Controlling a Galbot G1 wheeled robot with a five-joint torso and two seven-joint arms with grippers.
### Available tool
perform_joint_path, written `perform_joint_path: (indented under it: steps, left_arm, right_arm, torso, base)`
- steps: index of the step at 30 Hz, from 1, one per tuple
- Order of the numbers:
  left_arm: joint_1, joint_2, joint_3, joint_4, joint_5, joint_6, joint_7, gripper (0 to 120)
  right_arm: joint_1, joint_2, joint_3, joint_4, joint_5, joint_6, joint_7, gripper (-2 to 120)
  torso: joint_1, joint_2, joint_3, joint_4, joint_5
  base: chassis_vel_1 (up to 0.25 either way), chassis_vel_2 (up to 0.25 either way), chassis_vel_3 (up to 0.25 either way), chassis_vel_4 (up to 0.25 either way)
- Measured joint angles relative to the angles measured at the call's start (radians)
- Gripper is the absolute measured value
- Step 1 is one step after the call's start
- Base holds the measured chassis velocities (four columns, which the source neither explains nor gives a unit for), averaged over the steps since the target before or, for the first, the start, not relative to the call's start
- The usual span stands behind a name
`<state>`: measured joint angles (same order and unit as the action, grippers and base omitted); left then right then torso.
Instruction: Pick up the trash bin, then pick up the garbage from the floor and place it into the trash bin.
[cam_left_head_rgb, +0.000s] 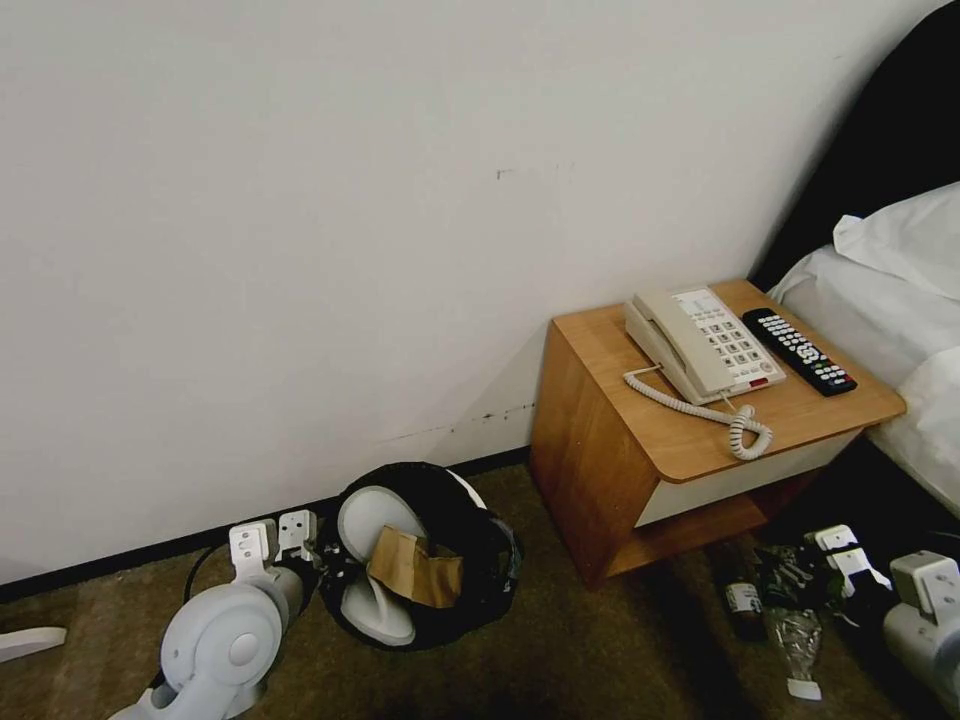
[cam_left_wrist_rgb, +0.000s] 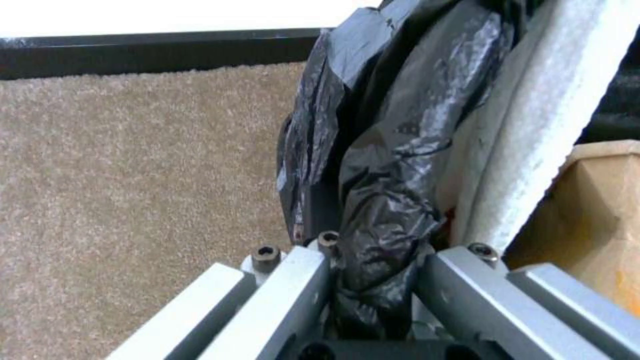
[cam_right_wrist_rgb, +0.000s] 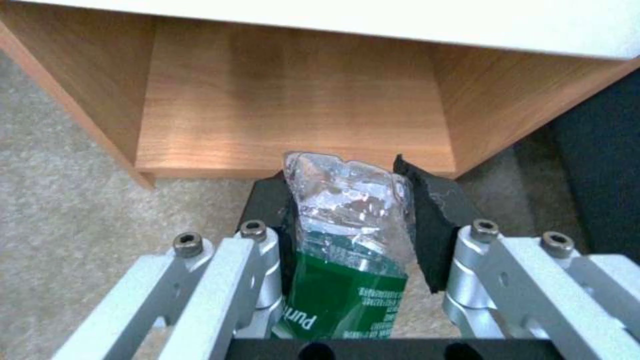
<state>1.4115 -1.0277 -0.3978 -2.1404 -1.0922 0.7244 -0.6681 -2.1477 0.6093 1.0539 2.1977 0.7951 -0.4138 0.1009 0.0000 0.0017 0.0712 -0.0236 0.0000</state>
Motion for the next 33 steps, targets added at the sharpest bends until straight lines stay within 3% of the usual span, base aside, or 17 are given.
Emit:
perform_joint_path:
  steps: [20,25,33]
  left_arm:
    - [-0.002,0.010,-0.003,-0.001,0.004,-0.003,0.011,0]
    - [-0.003,0.010,-0.003,0.001,0.007,-0.003,0.016,0]
    - [0.001,0.001,-0.004,0.001,0.020,-0.005,0.017,0]
  right_arm:
    - [-0.005,0.118,0.061,0.102,-0.052,0.014,-0.047,33]
    - [-0.024,0.087,0.110,0.125,-0.028,0.010,-0.052,33]
    - [-0.058,-0.042,0.210,0.143,0.060,-0.022,-0.057,33]
  torso:
    - [0.000,0.000,0.000,0.0000,0.0000]
    - [0.000,0.000,0.000,0.0000,0.0000]
    - [0.000,0.000,0.000,0.0001,-0.0001]
  base:
    - [0.000,0.000,0.000,0.000]
    - [0.000,0.000,0.000,0.000]
    - [0.000,0.000,0.000,0.000]
